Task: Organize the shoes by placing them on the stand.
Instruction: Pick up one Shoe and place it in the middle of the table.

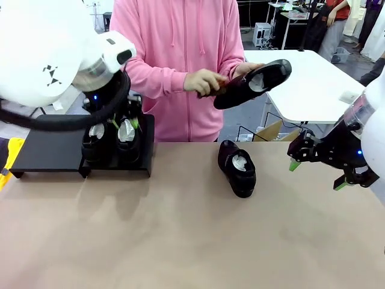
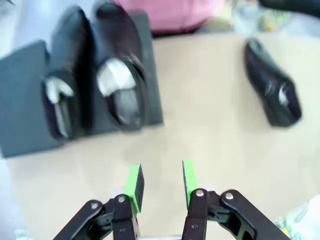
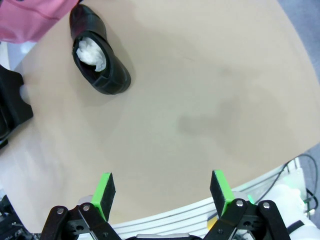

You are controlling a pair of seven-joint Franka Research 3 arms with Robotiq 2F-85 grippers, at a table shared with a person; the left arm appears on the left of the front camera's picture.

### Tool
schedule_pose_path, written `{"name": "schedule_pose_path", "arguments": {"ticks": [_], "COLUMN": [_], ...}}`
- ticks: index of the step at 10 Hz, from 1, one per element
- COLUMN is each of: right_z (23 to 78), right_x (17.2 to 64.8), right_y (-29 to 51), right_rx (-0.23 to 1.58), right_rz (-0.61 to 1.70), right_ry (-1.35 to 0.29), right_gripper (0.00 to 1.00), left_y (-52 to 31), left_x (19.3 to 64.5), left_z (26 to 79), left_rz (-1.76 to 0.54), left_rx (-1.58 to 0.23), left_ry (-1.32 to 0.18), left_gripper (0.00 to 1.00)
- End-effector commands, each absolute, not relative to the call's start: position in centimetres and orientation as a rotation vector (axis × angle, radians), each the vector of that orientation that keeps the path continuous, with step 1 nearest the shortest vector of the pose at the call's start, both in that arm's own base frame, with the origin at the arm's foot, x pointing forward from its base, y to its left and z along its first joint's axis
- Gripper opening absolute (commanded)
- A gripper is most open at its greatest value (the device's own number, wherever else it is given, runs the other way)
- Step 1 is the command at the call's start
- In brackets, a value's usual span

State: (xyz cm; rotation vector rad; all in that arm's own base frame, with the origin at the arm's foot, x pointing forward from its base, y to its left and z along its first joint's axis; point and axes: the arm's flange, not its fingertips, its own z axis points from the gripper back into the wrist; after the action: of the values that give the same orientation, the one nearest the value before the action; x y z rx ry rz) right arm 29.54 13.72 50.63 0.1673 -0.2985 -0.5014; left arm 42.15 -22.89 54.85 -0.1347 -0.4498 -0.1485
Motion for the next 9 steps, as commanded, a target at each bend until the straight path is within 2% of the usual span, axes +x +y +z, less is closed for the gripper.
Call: {"name": "schedule_pose_path", "arguments": {"ticks": [1, 2, 4, 6, 8, 9], "right_z": [50.7, 50.7, 50.7, 50.7, 50.7, 50.7], "right_x": [29.9, 29.9, 29.9, 29.9, 29.9, 29.9], "right_y": [13.7, 13.7, 13.7, 13.7, 13.7, 13.7], "right_rx": [0.189, 0.189, 0.189, 0.189, 0.189, 0.189], "right_rz": [-0.488, -0.488, -0.488, -0.488, -0.488, -0.488], "right_ry": [-0.305, -0.305, -0.305, -0.305, -0.305, -0.305], "right_gripper": [1.00, 1.00, 1.00, 1.00, 1.00, 1.00], "left_y": [-22.6, -22.3, -20.9, -20.1, -18.0, -17.0], "left_x": [40.0, 38.9, 37.3, 36.2, 36.2, 37.0], "left_z": [52.8, 52.4, 51.8, 50.9, 51.8, 52.5], "left_rz": [-0.284, -0.343, -0.269, -0.292, -0.234, -0.278], "left_rx": [-0.211, -0.248, -0.242, -0.328, -0.275, -0.273], "left_ry": [-0.203, -0.108, -0.083, -0.017, -0.037, -0.009], "left_gripper": [0.44, 0.44, 0.44, 0.44, 0.44, 0.44]}}
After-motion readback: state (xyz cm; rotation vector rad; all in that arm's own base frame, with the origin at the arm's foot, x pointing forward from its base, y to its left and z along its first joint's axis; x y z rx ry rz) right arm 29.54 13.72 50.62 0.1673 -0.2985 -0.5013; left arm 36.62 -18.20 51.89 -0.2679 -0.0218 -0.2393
